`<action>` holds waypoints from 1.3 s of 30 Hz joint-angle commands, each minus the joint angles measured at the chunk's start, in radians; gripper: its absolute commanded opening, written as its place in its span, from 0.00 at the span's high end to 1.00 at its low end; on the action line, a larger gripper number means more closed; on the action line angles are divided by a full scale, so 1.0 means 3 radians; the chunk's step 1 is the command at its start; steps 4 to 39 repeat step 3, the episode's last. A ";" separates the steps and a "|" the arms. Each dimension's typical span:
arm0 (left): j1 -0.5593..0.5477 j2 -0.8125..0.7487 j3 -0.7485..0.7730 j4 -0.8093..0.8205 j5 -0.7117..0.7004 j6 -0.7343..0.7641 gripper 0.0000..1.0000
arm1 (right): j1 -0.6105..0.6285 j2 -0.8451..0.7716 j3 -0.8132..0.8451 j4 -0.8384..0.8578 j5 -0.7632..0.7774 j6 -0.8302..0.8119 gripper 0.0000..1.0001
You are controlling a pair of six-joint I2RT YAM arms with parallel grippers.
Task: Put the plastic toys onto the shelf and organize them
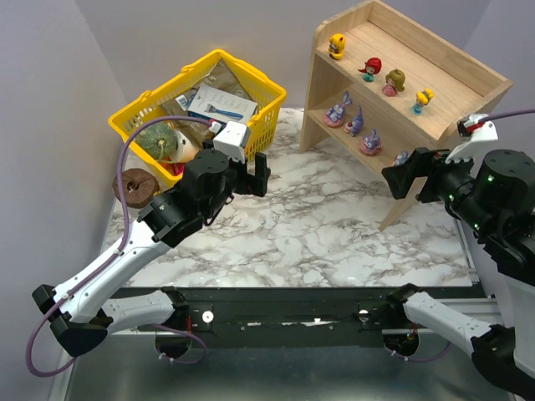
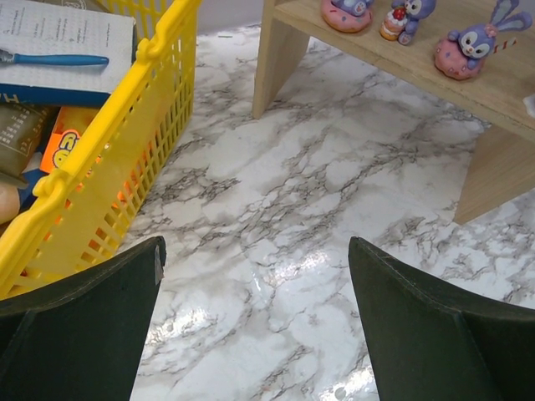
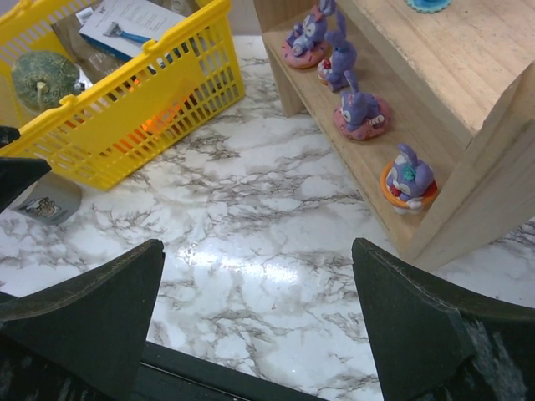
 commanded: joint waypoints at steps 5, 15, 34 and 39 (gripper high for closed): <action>0.0006 -0.0061 0.0120 -0.0114 -0.0185 -0.0034 0.01 | 0.0006 -0.0051 -0.0051 0.0021 0.0127 0.0027 0.00; 0.0006 -0.0061 0.0120 -0.0114 -0.0185 -0.0034 0.01 | 0.0006 -0.0051 -0.0051 0.0021 0.0127 0.0027 0.00; 0.0006 -0.0061 0.0120 -0.0114 -0.0185 -0.0034 0.01 | 0.0006 -0.0051 -0.0051 0.0021 0.0127 0.0027 0.00; 0.0006 -0.0061 0.0120 -0.0114 -0.0185 -0.0034 0.01 | 0.0006 -0.0051 -0.0051 0.0021 0.0127 0.0027 0.00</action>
